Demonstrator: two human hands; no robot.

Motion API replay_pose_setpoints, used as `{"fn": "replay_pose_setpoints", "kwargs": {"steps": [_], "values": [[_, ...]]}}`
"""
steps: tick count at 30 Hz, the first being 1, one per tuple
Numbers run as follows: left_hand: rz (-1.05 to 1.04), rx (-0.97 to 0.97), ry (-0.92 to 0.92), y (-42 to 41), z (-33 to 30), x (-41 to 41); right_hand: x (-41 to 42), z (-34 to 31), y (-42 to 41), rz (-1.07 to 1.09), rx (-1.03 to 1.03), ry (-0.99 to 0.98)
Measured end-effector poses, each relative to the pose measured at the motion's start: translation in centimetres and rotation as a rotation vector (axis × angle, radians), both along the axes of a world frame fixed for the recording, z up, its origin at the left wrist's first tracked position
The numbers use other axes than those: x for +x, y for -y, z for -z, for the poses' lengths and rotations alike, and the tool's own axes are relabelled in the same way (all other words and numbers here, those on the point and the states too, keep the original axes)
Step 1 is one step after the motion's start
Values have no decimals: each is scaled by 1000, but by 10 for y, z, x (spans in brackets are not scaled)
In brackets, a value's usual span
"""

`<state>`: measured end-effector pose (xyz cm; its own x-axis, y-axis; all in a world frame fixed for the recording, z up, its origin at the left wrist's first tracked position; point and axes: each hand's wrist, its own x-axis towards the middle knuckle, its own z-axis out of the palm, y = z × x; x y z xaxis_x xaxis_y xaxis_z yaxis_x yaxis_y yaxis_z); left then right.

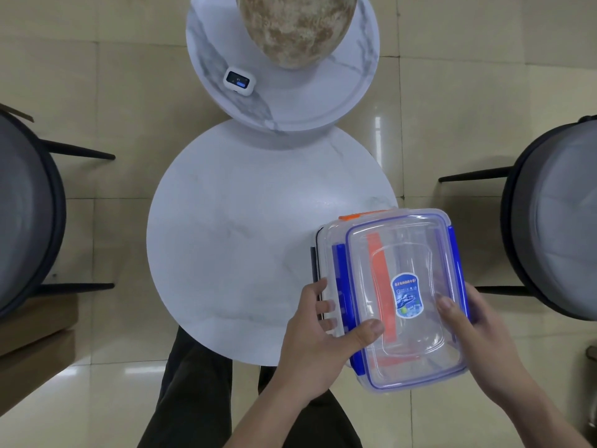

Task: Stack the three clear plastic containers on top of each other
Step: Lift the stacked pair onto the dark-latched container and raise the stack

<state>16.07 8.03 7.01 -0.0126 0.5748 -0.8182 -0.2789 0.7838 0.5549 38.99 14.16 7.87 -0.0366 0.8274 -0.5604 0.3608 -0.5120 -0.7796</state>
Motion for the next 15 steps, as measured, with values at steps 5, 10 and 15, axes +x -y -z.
{"fn": "replay_pose_setpoints", "kwargs": {"steps": [5,10,15], "values": [[5,25,9,-6,-1,-1,0,3,-1,24,-11,-2],[-6,17,19,-11,0,-5,-2,4,-2,46,-9,-14],[-2,10,18,-12,2,-5,0,7,0,61,-23,-24]]}}
